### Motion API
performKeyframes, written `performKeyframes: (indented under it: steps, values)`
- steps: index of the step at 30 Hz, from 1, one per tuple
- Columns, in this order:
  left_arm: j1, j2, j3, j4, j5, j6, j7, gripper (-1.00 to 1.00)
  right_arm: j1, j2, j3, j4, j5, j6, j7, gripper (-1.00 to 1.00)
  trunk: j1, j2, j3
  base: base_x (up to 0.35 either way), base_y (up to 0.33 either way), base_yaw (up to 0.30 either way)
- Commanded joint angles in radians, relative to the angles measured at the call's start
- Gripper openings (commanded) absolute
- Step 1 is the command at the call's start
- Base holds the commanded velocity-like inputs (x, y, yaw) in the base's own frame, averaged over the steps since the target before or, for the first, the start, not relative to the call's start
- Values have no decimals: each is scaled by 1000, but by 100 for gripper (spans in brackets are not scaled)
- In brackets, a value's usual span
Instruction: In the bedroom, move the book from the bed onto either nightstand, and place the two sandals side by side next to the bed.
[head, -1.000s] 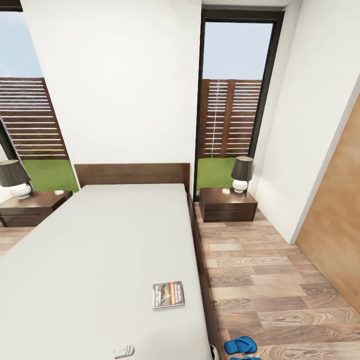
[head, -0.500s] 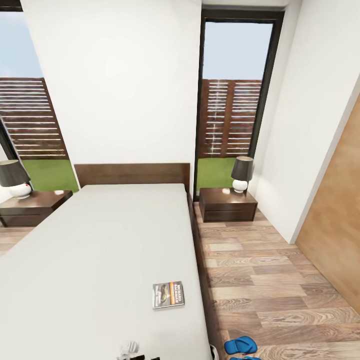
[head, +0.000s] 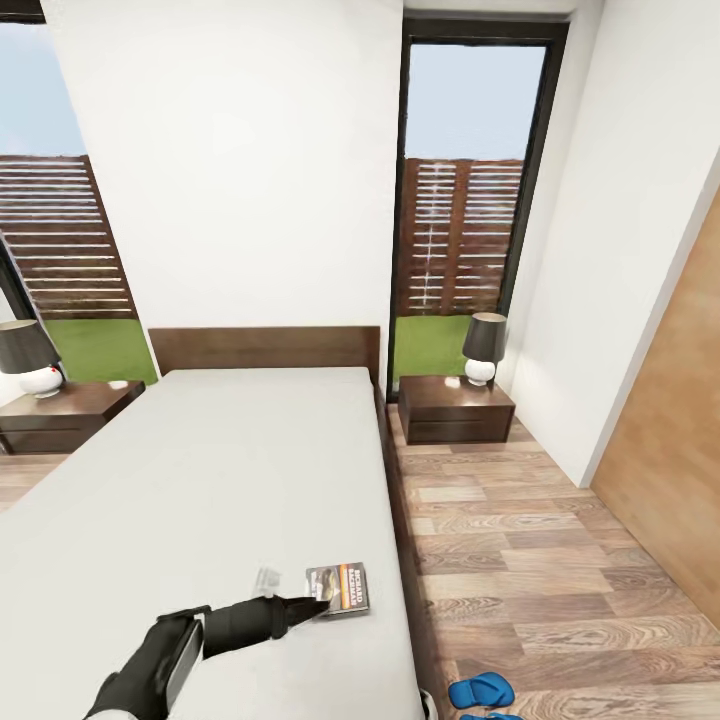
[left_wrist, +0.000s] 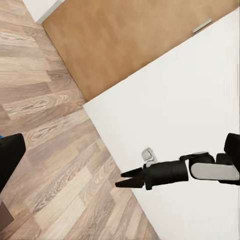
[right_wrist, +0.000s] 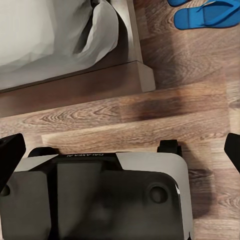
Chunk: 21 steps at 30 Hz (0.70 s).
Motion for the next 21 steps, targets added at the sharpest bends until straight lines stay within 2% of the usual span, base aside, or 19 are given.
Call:
performKeyframes:
  steps: [1,5,7,12,13,15,16,17,18,19,20,21]
  values:
    - [-3,-15,3,-101,-4,94,-3,100,-2,0,0,2,-10,5,4,100,1,-2,-2,0,0,0]
    - [-25,-42,2,-276,-6,240,22,100,-2,0,0,2,-10,5,4,100,1,-2,-2,0,0,0]
    - [-61,-61,2,-369,-6,329,64,100,-2,0,0,2,-10,5,4,100,1,-2,-2,0,0,0]
    - [-153,-87,2,-439,-5,432,172,100,-2,0,0,2,-10,5,4,100,1,-2,-2,0,0,0]
    - [-196,-100,1,-449,-5,457,227,100,-2,0,0,2,-10,5,4,100,1,-2,-2,0,0,0]
    - [-239,-115,1,-451,-4,473,289,100,-2,0,0,2,-10,4,4,100,1,-2,-2,0,0,0]
    - [-280,-132,1,-445,-4,483,356,100,-2,-1,0,2,-10,4,5,100,1,-2,-2,0,0,0]
    - [-299,-140,0,-439,-4,486,392,100,-2,-1,0,2,-10,4,5,100,1,-2,-2,0,0,0]
    - [-336,-159,-1,-416,-3,492,471,100,-2,-1,0,2,-10,2,5,100,1,-2,-2,0,0,0]
    - [-390,-178,-3,-363,-1,494,602,100,-2,-2,0,3,-10,-15,5,100,1,-2,-2,0,0,0]
    - [-407,-178,-3,-343,0,494,648,100,-2,-2,0,3,-10,-24,5,100,1,-2,-2,0,0,0]
    - [-439,-178,-4,-298,4,489,738,100,-2,-2,0,3,-10,-44,7,100,1,-2,-2,0,0,0]
